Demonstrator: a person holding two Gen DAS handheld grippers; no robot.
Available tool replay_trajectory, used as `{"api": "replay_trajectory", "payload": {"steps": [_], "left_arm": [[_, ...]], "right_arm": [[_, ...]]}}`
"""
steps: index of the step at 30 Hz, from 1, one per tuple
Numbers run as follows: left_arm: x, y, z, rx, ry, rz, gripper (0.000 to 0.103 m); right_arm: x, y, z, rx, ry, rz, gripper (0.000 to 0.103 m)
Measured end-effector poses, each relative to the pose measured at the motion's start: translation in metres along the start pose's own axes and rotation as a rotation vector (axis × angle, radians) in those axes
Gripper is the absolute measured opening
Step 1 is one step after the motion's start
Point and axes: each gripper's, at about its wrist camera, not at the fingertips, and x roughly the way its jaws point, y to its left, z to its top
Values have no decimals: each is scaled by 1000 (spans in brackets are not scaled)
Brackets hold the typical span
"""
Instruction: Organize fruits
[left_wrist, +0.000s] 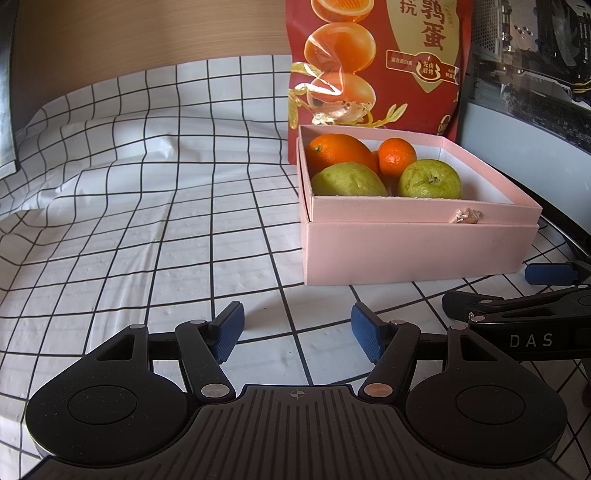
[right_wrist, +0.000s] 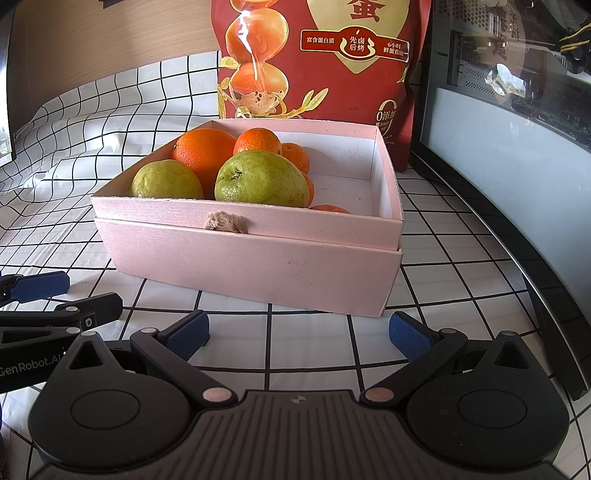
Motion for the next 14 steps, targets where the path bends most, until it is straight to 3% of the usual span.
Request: {"api": "replay_trajectory", "payload": {"steps": [14], "left_arm": [[0,0,0,1,0,1,70]], "right_arm": [[0,0,0,0,0,0,103]]}}
